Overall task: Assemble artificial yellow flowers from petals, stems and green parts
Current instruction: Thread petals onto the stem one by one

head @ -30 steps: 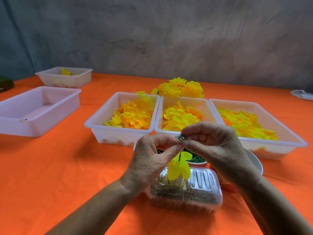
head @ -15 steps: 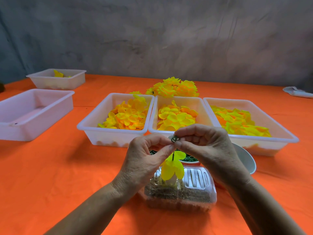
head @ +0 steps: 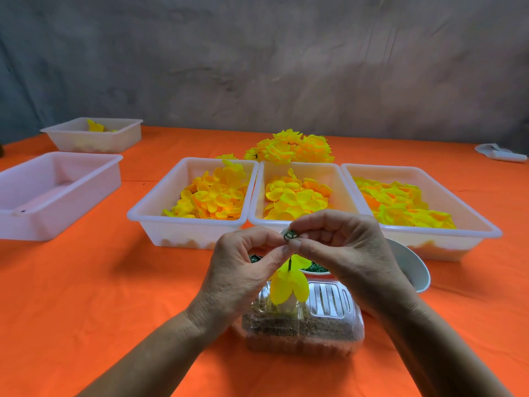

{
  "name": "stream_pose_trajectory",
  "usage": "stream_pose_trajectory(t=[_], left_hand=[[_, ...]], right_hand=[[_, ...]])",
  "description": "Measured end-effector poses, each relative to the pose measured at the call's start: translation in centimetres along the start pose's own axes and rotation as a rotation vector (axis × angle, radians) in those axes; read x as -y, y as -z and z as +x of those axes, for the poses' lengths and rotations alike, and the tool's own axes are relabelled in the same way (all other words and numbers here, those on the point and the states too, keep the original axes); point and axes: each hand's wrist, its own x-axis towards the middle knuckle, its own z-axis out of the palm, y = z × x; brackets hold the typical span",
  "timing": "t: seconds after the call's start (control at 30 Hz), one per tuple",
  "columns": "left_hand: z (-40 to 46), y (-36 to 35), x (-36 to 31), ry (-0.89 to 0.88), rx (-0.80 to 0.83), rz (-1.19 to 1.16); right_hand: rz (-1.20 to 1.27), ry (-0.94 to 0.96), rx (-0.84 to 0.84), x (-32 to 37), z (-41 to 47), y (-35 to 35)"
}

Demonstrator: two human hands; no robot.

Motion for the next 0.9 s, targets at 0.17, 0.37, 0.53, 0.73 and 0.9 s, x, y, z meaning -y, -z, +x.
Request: stream_pose_trajectory(t=[0.17, 0.37, 0.53, 0.73, 0.9], left_hand=[[-0.01, -0.01, -0.04, 0.0, -0.007, 0.01], [-0.05, -0.03, -0.12, -0.003, -0.008, 0.014], [-0.08, -0.02, -0.21, -0.006, -0.015, 0.027], [-0.07, -0.02, -0.27, -0.008, -0.013, 0.04], [-0.26, 0.0, -0.39, 0.009, -0.007, 0.034]], right_hand=[[0.02, -0.008, -0.006, 0.06, -0.15, -0.01], [0.064, -0.021, -0.028, -0.2, -0.15, -0.02], [0.128, -0.039, -0.021, -0.26, -0.16, -0.18], [0.182, -0.075, -0.039, -0.19, -0.37, -0.34], [0.221, -0.102, -0.057, -0.37, -0.34, -0.42]])
